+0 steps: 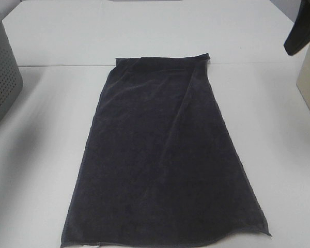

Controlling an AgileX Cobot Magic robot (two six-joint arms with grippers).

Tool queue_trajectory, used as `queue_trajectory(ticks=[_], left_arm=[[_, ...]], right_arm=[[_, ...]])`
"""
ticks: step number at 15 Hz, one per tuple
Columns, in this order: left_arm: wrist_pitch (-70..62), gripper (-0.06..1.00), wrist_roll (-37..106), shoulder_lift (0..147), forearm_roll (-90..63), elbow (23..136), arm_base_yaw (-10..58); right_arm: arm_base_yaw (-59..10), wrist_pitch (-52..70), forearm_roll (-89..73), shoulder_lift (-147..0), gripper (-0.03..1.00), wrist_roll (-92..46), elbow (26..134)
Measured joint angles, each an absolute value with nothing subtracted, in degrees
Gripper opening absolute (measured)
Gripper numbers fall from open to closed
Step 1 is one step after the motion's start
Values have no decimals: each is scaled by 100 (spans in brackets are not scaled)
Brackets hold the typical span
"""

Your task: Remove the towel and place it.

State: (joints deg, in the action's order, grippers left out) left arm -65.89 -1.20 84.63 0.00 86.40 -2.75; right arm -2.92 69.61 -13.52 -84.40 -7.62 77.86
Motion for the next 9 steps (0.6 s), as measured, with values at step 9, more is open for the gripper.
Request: queue_trajectory(ticks=[9], left_arm=[[-6578,88,-103,6979,0,7471,-286]], right_arm=[[-1793,6073,-688,-8365,69,705,5008]])
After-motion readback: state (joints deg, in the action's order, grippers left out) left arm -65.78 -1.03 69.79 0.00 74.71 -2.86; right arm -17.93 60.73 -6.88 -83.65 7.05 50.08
